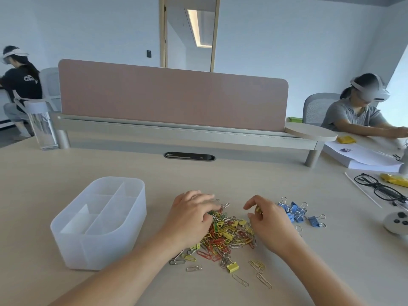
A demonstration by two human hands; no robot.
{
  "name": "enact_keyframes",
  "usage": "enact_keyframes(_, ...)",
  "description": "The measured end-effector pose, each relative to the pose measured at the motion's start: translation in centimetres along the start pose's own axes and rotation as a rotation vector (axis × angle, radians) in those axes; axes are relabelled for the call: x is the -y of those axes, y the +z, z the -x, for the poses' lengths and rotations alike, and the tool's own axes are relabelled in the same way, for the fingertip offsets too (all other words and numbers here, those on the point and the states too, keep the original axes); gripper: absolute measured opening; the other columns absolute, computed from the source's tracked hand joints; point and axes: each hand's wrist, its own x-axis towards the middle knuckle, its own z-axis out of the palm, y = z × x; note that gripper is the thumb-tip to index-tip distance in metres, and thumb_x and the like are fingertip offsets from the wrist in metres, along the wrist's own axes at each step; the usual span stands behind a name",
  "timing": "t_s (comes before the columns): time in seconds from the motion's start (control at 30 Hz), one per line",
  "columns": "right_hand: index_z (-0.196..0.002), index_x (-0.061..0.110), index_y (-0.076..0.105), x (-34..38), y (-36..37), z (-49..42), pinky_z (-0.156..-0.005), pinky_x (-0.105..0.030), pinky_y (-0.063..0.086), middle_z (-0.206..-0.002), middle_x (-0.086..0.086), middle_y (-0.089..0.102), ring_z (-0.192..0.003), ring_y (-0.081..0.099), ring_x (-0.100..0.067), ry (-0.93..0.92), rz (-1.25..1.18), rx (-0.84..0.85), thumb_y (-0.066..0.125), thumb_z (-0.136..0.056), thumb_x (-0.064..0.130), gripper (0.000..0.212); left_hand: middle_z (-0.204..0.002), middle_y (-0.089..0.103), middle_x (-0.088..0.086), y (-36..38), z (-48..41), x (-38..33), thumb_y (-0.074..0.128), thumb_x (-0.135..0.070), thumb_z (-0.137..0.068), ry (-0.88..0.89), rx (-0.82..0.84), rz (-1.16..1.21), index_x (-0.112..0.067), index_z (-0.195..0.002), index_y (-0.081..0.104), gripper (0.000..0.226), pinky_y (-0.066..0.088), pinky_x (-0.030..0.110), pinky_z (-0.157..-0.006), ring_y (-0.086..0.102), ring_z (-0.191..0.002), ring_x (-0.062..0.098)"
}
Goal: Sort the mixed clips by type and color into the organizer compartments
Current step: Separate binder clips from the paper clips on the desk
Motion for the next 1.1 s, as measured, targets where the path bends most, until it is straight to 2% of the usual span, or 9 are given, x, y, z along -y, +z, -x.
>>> enact_keyframes(0.17,-0.1,0.026,0.059,0.1,-0.5,0.1,-0.055,-0.014,0.038,-0.069,0.007,0.054,-0.063,0.05,-0.004,0.019,0.051,0.063,0.055,-0.092,0.014,0.015,-0.127,0.058,-0.024,0.1,-0.1,0.3,0.048,-0.039,-0.098,0.007,-0.065,0.01,-0.039,-0.117,0.067,0.026,0.023,0.034,-0.111,0.042,-0.122,0.002)
enact_keyframes(0.3,-0.099,0.025,0.06,0.4,-0.9,0.3,-0.06,-0.011,0.037,-0.085,0.011,0.047,-0.074,0.047,-0.001,0.016,0.156,0.084,0.054,-0.09,0.012,0.017,-0.115,0.065,-0.025,-0.1,0.0,0.0,0.053,-0.046,-0.095,-0.014,-0.084,-0.05,-0.041,-0.113,0.068,0.024,0.009,0.041,-0.117,0.045,-0.119,-0.001)
enact_keyframes(0.4,-0.1,0.025,0.058,0.5,-1.2,0.4,-0.062,-0.013,0.037,-0.093,0.01,0.048,-0.08,0.048,-0.002,0.03,0.193,0.138,0.05,-0.091,0.01,0.019,-0.109,0.067,-0.027,-0.3,0.0,-0.2,0.052,-0.048,-0.095,-0.002,-0.135,-0.087,-0.041,-0.108,0.071,0.024,0.002,0.038,-0.117,0.044,-0.118,-0.002)
enact_keyframes(0.5,-0.101,0.026,0.05,0.2,-1.1,0.4,-0.067,-0.02,0.035,-0.102,0.007,0.05,-0.088,0.05,-0.008,0.061,0.235,0.207,0.049,-0.097,0.025,0.005,-0.104,0.068,-0.028,-0.2,0.1,0.1,0.057,-0.048,-0.092,0.027,-0.263,-0.04,-0.043,-0.103,0.072,0.02,0.009,0.038,-0.115,0.049,-0.111,-0.001)
enact_keyframes(0.57,-0.1,0.025,0.047,-0.1,-1.0,0.5,-0.067,-0.022,0.035,-0.103,0.008,0.049,-0.089,0.049,-0.008,0.104,0.229,0.251,0.05,-0.097,0.037,0.013,-0.101,0.069,-0.029,-0.1,0.0,0.4,0.062,-0.047,-0.088,0.047,-0.334,0.001,-0.044,-0.104,0.072,0.018,0.018,0.037,-0.111,0.052,-0.105,0.0)
enact_keyframes(0.77,-0.088,0.022,0.049,-0.1,-0.6,0.5,-0.059,-0.02,0.035,-0.093,0.004,0.057,-0.074,0.049,-0.007,0.08,0.148,0.25,0.059,-0.093,0.035,0.018,-0.088,0.071,-0.025,-0.4,0.1,0.4,0.067,-0.043,-0.086,0.062,-0.46,0.144,-0.042,-0.1,0.074,0.016,0.027,0.029,-0.105,0.056,-0.088,-0.003)
enact_keyframes(0.87,-0.081,0.018,0.05,0.2,-0.5,0.5,-0.054,-0.024,0.042,-0.07,-0.001,0.067,-0.054,0.053,-0.005,0.098,-0.002,0.226,0.067,-0.089,0.031,0.022,-0.09,0.071,-0.024,-0.8,0.1,0.3,0.066,-0.041,-0.087,0.077,-0.504,0.206,-0.036,-0.097,0.075,0.015,0.027,0.026,-0.106,0.06,-0.088,-0.003)
enact_keyframes(0.93,-0.077,0.018,0.049,0.5,-0.5,0.7,-0.045,-0.018,0.038,-0.057,0.002,0.061,-0.041,0.047,-0.001,0.088,-0.051,0.181,0.066,-0.09,0.026,0.022,-0.092,0.072,-0.023,-1.0,0.2,0.1,0.067,-0.039,-0.087,0.104,-0.516,0.237,-0.032,-0.095,0.075,0.013,0.029,0.025,-0.106,0.061,-0.088,-0.003)
enact_keyframes(1.1,-0.083,0.021,0.045,0.6,-0.3,0.7,-0.05,-0.021,0.037,-0.065,0.003,0.054,-0.05,0.043,-0.008,0.024,-0.046,0.112,0.055,-0.097,0.029,0.019,-0.107,0.072,-0.014,-1.2,0.4,-0.4,0.066,-0.028,-0.088,0.221,-0.527,0.227,-0.02,-0.085,0.063,0.009,0.038,0.026,-0.105,0.058,-0.099,-0.012)
